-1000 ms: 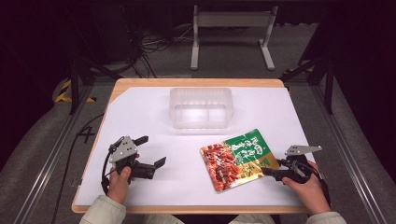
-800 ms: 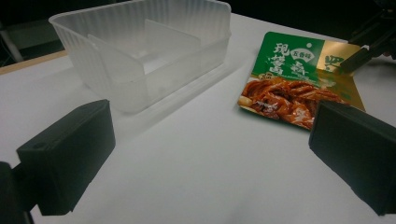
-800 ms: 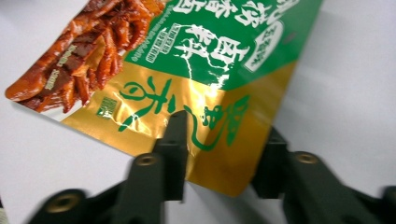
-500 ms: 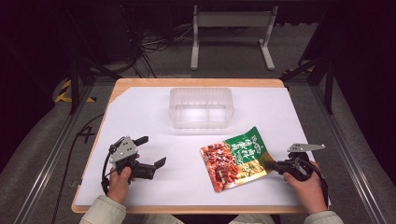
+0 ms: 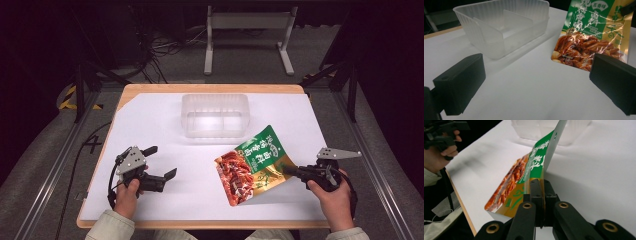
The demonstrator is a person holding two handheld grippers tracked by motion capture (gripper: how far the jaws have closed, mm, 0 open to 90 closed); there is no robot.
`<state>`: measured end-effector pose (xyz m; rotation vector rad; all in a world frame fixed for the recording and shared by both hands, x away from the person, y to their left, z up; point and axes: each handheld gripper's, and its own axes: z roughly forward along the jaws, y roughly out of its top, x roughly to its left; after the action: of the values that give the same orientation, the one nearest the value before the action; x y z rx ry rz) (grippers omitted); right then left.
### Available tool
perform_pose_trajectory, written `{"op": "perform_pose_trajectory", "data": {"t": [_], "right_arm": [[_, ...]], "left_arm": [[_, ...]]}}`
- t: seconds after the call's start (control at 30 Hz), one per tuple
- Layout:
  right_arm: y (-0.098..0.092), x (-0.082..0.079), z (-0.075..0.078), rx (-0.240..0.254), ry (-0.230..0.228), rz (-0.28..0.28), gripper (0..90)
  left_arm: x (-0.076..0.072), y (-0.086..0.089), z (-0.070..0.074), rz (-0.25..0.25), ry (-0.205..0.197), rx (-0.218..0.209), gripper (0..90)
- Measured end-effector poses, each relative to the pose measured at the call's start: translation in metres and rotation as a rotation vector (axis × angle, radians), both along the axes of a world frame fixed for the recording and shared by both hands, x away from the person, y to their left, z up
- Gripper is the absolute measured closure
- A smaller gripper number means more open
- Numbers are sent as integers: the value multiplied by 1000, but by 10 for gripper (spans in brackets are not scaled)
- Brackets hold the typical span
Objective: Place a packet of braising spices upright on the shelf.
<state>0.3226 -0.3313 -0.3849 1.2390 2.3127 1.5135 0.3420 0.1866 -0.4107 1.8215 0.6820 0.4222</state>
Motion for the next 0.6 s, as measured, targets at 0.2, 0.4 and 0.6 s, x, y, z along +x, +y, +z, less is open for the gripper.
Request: {"op": "perform_pose_trajectory", "data": {"t": [0.2,0.4,0.6], "right_arm": [[9,-1,17,32,-35,34,899],[21,2,35,88,-50,89,900],[36,0,59,135,-80,171,900]], "left_arm": [[-1,1,0,8,0,-3,11],[0,2,0,9,8,-15,11],[2,6,0,12,17,-46,11]]}}
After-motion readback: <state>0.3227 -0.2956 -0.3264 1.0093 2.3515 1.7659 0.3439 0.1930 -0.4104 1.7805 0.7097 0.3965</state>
